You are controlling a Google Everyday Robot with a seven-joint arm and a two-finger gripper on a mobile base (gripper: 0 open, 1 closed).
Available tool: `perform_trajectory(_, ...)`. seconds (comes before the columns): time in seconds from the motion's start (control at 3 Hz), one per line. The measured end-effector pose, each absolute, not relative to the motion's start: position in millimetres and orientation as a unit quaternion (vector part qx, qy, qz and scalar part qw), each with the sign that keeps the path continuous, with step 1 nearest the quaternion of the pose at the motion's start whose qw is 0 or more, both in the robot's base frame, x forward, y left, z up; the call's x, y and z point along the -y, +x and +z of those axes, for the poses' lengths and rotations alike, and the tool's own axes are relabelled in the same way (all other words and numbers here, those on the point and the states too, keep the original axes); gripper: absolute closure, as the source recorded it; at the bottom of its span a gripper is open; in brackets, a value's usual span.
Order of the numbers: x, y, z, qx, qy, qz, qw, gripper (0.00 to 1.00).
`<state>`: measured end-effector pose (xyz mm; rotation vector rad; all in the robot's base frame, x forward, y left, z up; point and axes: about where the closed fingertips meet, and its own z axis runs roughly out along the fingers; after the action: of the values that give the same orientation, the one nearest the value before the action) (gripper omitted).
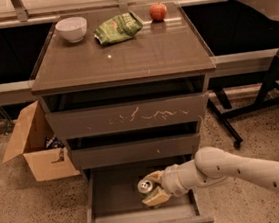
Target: Place green can into bottom drawer
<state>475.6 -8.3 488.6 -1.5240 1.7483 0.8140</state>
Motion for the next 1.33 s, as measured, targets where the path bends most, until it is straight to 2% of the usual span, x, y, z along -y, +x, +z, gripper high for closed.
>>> perform_trajectory(0.33,35,497,439,-0.679,-0.554,0.315,0.364,1.0)
perform_trajectory(0.67,35,500,430,-0.682,-0.552,0.315,0.362,1.0)
perform_trajectory(1.33,61,545,365,-0.698,-0.532,0.314,0.363,1.0)
